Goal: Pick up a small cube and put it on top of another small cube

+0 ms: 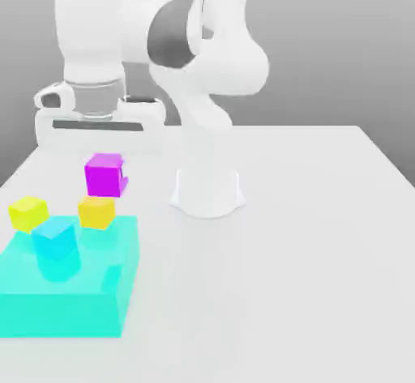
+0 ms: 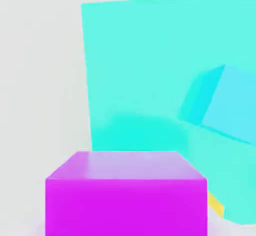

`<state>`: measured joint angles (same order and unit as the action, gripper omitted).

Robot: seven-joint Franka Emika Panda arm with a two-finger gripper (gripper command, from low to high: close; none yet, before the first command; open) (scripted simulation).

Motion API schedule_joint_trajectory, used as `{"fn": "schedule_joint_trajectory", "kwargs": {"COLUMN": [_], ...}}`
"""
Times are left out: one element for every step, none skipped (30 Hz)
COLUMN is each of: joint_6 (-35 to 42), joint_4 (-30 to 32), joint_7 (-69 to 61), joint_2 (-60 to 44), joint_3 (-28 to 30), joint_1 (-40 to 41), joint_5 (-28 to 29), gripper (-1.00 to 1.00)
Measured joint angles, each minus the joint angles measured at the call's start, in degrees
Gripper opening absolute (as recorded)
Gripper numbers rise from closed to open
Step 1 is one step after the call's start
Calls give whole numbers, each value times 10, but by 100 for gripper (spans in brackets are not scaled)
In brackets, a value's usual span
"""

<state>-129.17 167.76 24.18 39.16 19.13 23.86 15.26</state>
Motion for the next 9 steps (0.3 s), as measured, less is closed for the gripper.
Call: {"fn": "schedule_joint_trajectory", "kwargs": {"joint_6": [-9, -25, -46, -68, -92, -117, -131, -131, -131], "joint_4": [4, 9, 15, 22, 28, 35, 39, 39, 39], "joint_7": [-4, -6, -7, -8, -8, -9, -10, -10, -10], "joint_2": [-5, -16, -31, -48, -65, -83, -94, -94, -94], "joint_3": [6, 10, 14, 18, 21, 24, 25, 25, 25], "joint_1": [8, 12, 15, 17, 18, 19, 21, 21, 21], "joint_5": [4, 8, 11, 14, 16, 18, 19, 19, 19], "gripper": [-100, -100, -100, -100, -100, -100, 100, 100, 100]}}
